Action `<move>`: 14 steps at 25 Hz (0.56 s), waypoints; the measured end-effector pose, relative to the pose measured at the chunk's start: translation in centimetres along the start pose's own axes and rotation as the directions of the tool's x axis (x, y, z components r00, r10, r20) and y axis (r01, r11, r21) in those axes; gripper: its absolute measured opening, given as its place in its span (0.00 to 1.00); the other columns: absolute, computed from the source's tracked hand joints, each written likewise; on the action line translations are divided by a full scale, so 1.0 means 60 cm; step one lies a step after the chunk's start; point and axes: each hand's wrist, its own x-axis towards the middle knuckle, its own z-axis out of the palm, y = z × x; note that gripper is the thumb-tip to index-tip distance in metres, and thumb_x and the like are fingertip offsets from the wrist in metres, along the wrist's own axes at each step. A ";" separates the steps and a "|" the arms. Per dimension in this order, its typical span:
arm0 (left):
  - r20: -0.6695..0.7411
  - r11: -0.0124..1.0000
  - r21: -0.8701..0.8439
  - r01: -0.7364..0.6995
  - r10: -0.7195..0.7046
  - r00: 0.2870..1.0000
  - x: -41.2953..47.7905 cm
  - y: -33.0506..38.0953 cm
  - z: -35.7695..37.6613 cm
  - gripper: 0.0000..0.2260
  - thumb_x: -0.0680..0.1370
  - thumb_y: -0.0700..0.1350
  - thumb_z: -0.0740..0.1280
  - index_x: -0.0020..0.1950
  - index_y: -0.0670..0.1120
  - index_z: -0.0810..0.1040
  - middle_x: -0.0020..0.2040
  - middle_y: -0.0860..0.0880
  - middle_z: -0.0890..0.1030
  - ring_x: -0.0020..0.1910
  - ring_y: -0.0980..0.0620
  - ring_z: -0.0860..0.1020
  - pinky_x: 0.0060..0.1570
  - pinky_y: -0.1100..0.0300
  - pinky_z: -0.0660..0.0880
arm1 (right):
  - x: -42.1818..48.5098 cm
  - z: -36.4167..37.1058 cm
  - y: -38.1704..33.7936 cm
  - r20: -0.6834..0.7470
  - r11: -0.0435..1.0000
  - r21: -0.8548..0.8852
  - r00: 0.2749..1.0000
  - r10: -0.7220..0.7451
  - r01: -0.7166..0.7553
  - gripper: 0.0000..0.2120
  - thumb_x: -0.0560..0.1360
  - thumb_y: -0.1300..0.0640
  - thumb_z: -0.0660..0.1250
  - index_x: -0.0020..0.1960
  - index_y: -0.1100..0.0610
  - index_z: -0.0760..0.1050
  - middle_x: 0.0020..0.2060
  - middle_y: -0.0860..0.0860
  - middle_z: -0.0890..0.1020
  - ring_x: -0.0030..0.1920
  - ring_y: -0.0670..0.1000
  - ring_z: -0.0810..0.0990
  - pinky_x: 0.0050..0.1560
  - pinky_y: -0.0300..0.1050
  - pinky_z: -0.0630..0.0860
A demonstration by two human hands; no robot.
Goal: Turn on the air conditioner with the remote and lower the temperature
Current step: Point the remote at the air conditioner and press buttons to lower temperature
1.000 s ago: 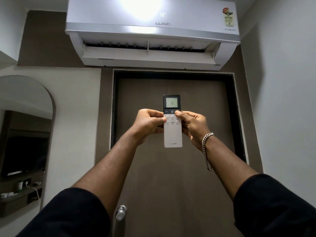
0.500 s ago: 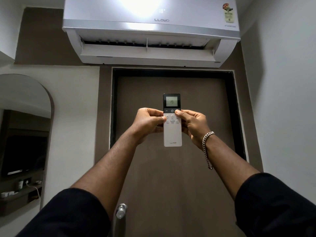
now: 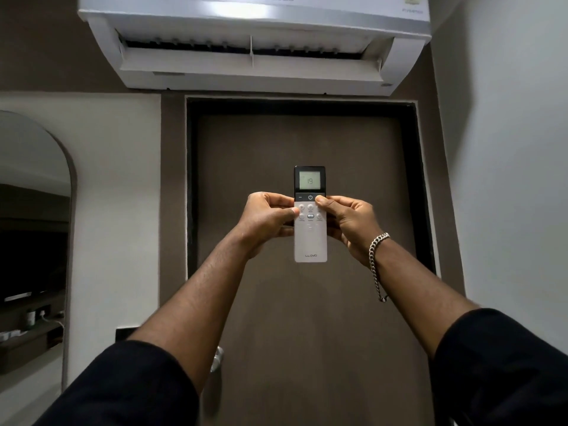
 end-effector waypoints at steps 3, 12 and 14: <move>0.012 0.997 -0.037 0.067 -0.066 0.998 -0.020 -0.052 0.029 0.13 0.75 0.38 0.71 0.57 0.35 0.77 0.53 0.38 0.83 0.48 0.47 0.85 0.36 0.58 0.83 | -0.019 -0.036 0.049 -0.004 0.993 -0.081 0.996 0.086 -0.086 0.08 0.71 0.57 0.71 0.48 0.61 0.80 0.44 0.56 0.86 0.41 0.51 0.86 0.36 0.42 0.82; 0.268 0.820 0.125 0.559 -0.570 0.777 -0.237 -0.410 0.309 0.07 0.75 0.34 0.69 0.52 0.37 0.80 0.49 0.38 0.81 0.42 0.46 0.79 0.31 0.63 0.79 | -0.294 -0.295 0.394 -0.355 0.767 -0.183 0.769 0.532 -0.615 0.10 0.69 0.60 0.74 0.41 0.68 0.80 0.35 0.59 0.81 0.37 0.54 0.79 0.50 0.53 0.81; 0.342 0.760 0.208 0.616 -0.647 0.682 -0.319 -0.498 0.405 0.05 0.74 0.35 0.70 0.49 0.40 0.81 0.47 0.38 0.82 0.39 0.46 0.79 0.32 0.60 0.79 | -0.402 -0.377 0.464 -0.465 0.675 -0.102 0.635 0.617 -0.731 0.07 0.68 0.60 0.75 0.34 0.62 0.81 0.32 0.56 0.83 0.37 0.55 0.82 0.49 0.52 0.82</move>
